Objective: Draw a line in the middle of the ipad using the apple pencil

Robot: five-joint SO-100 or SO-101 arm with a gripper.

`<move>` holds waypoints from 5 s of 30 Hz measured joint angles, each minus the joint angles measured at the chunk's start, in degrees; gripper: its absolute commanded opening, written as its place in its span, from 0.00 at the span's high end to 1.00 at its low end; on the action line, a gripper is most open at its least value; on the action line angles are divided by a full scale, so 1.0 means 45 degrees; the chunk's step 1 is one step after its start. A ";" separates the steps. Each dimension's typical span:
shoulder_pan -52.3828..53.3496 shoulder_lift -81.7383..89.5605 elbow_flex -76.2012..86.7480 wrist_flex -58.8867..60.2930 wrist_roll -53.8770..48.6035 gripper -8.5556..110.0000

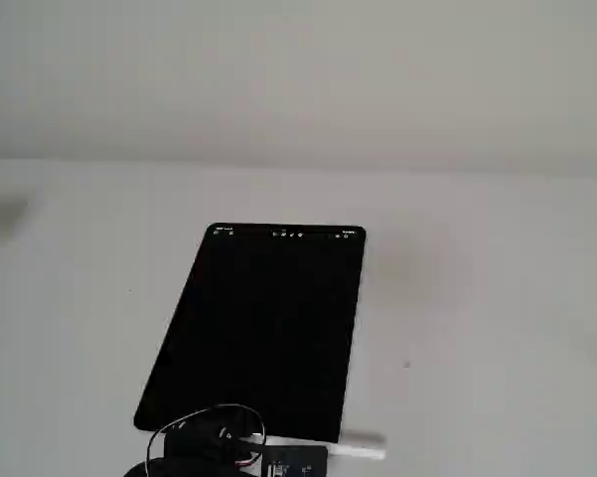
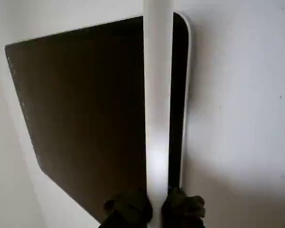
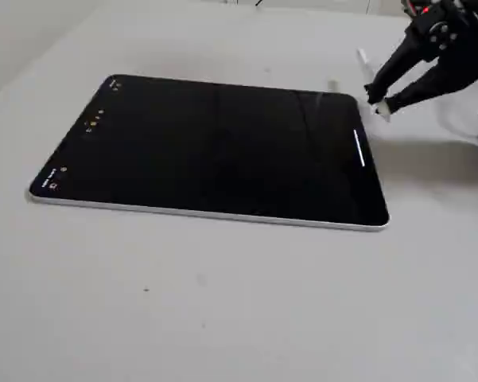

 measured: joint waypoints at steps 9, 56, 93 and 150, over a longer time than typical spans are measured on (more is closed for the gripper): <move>0.0000 0.0000 0.0000 0.0000 0.0000 0.93; 0.0000 0.0000 0.0000 0.0000 0.0000 0.93; -0.2344 -1.2188 0.0723 -2.0000 -1.4746 0.93; -0.1504 -3.2344 -1.3633 -3.0547 -1.7852 0.93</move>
